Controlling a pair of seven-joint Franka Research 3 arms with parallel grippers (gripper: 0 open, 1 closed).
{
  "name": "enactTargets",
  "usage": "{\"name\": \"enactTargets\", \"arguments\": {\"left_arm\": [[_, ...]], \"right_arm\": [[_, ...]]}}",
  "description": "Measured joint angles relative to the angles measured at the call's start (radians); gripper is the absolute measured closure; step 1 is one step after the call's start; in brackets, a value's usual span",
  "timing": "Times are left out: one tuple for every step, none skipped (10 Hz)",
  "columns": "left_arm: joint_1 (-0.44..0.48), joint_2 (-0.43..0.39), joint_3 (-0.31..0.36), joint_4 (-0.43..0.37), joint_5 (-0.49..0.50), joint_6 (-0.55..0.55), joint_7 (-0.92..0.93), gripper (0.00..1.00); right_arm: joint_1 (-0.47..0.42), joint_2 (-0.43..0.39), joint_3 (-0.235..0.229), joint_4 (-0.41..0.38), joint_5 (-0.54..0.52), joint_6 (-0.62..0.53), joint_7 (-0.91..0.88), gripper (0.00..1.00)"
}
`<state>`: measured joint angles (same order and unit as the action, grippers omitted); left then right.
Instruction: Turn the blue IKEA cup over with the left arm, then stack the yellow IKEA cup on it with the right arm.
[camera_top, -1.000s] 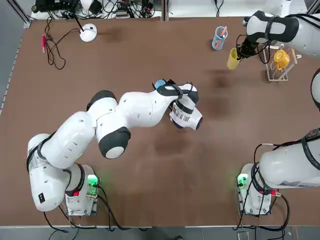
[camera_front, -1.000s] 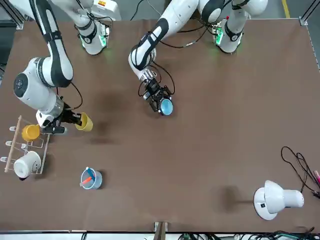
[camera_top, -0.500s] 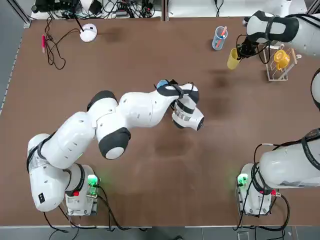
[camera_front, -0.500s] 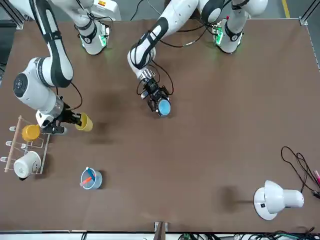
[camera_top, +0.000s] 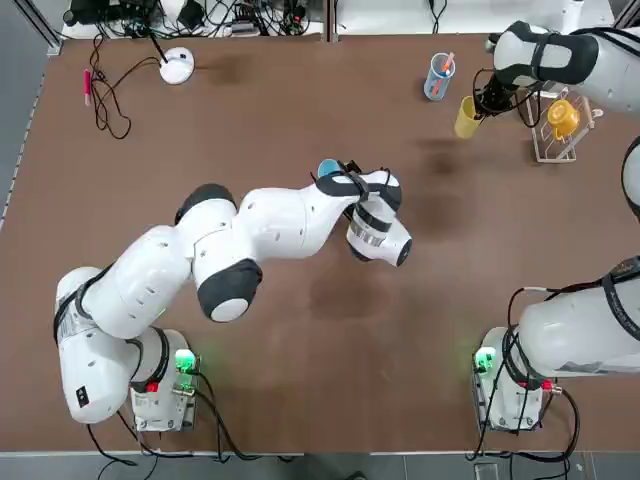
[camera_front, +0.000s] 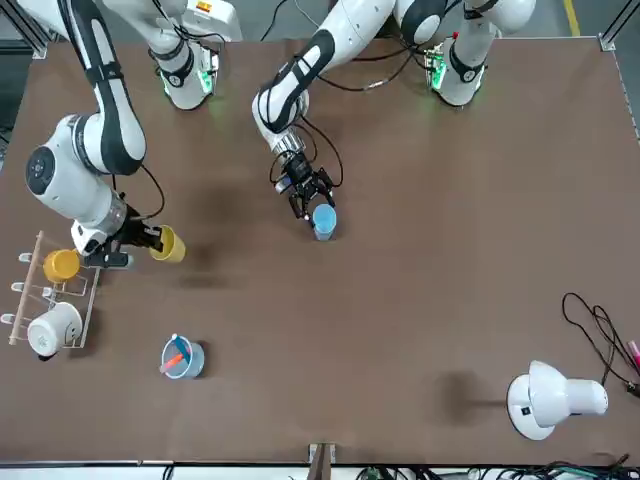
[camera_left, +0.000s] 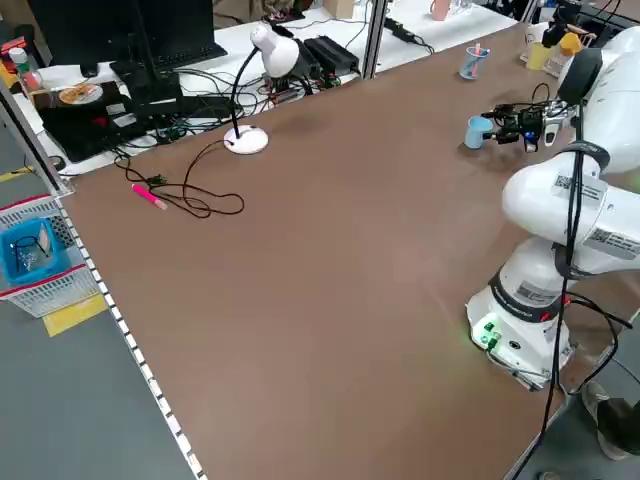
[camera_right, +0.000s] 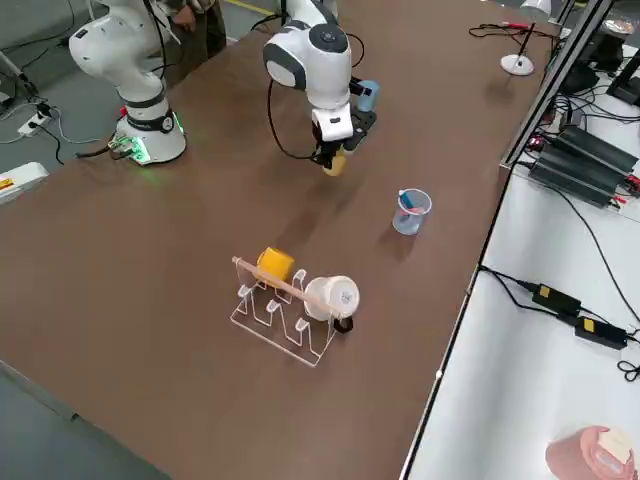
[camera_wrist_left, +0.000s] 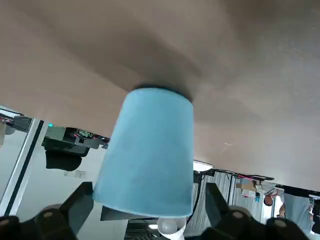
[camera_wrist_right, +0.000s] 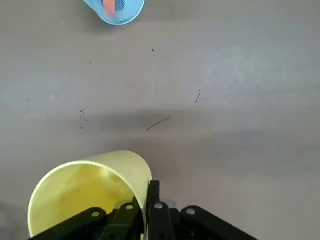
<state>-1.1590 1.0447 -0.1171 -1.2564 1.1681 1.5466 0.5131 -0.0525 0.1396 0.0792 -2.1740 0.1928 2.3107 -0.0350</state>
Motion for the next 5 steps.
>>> {"name": "enactTargets", "arguments": {"left_arm": [[0.000, -0.001, 0.001, 0.007, 0.000, -0.002, 0.000, 0.01], [0.000, -0.008, 0.001, 0.017, 0.000, -0.015, 0.000, 0.01], [0.001, -0.025, 0.002, 0.023, 0.000, -0.036, 0.000, 0.01], [0.004, -0.046, 0.002, 0.023, -0.003, -0.050, 0.003, 0.01], [0.004, -0.069, 0.002, 0.013, -0.008, -0.059, 0.019, 0.01]], "right_arm": [[0.001, 0.000, 0.000, 0.001, 0.000, 0.000, 0.000, 0.96], [0.006, 0.000, 0.000, 0.006, 0.000, 0.000, 0.000, 0.96], [0.014, 0.000, -0.001, 0.019, 0.000, -0.011, 0.003, 0.96], [0.033, 0.000, -0.006, 0.045, 0.000, -0.041, 0.017, 0.96], [0.062, -0.001, -0.012, 0.081, 0.000, -0.070, 0.052, 0.96]]}}
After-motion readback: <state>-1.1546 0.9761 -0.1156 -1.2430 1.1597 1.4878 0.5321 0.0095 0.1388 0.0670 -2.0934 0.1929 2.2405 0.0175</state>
